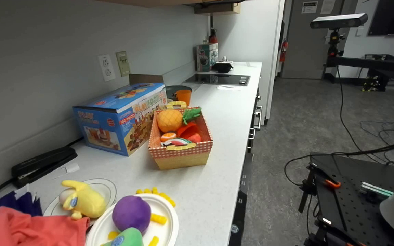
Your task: Close the cupboard door
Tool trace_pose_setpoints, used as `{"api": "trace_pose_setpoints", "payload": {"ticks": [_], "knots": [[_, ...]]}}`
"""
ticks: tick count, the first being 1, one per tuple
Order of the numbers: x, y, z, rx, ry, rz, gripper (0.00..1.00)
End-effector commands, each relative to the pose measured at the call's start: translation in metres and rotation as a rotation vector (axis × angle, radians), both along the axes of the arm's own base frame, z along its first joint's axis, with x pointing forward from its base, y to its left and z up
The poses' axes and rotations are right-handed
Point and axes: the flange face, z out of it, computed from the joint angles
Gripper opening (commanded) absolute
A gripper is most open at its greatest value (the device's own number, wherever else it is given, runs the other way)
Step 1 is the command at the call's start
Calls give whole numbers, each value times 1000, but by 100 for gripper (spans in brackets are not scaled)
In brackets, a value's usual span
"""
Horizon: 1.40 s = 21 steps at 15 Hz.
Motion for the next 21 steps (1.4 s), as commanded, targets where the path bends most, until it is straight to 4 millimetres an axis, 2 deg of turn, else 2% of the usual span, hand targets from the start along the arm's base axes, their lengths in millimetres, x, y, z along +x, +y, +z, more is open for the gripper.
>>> {"api": "trace_pose_setpoints", "payload": {"ticks": [1, 8, 16, 21], "knots": [[17, 26, 8, -27, -13, 102, 100], [46, 56, 12, -36, -4, 192, 100], [70, 77, 18, 43, -62, 286, 100], [101, 95, 20, 86, -124, 328, 100]]}}
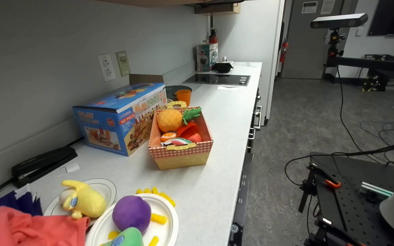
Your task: Close the cupboard door
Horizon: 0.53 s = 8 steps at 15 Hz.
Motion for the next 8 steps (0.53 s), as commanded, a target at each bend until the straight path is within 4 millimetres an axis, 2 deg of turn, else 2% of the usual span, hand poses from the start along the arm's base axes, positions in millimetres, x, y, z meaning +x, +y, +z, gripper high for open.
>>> {"api": "trace_pose_setpoints", "payload": {"ticks": [1, 8], "knots": [[34, 6, 22, -24, -116, 12, 100], [78, 37, 23, -33, -186, 46, 100]]}}
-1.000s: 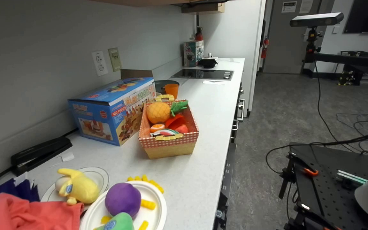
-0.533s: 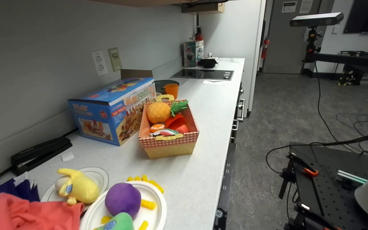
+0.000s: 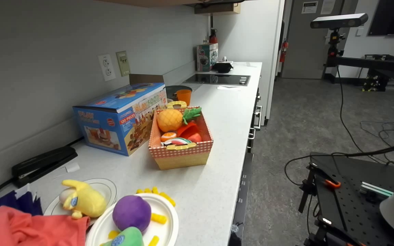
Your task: Close the cupboard door
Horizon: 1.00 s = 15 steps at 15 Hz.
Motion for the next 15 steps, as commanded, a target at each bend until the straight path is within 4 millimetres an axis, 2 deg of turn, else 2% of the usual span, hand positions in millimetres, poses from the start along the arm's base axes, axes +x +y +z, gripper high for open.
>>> {"api": "trace_pose_setpoints", "payload": {"ticks": [1, 5, 9, 15], "knots": [[23, -4, 27, -62, -140, -30, 100], [33, 1, 36, -78, -223, -33, 100], [37, -13, 59, -138, -413, -139, 100], [60, 2, 52, -157, -490, -126, 100]]}}
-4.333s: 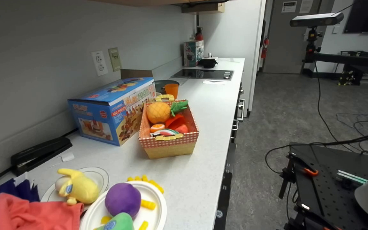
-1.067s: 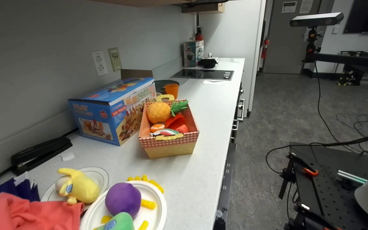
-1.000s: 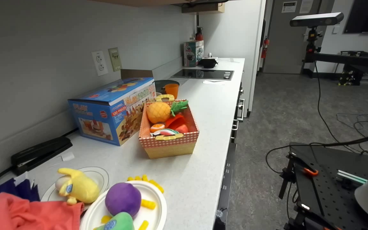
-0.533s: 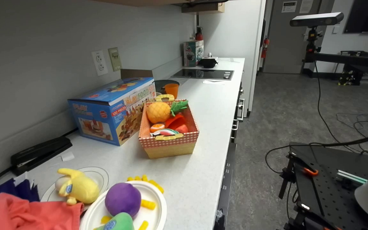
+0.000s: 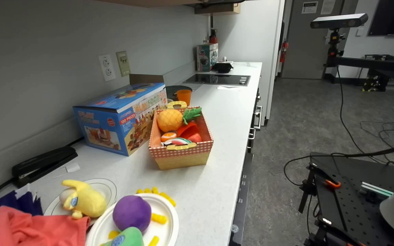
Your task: Close the cupboard door
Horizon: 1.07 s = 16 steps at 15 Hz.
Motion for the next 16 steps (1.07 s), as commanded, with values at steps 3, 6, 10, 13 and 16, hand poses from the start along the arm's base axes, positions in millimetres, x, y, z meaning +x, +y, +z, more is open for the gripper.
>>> {"api": "trace_pose_setpoints", "payload": {"ticks": [3, 6, 10, 13, 16], "knots": [[23, 4, 0, -14, -72, -13, 100], [27, 4, -2, 7, -73, 1, 100], [25, 2, -6, 53, -64, 7, 100], [25, 2, -6, 69, -67, 12, 100], [25, 2, -6, 77, -69, 12, 100]]}}
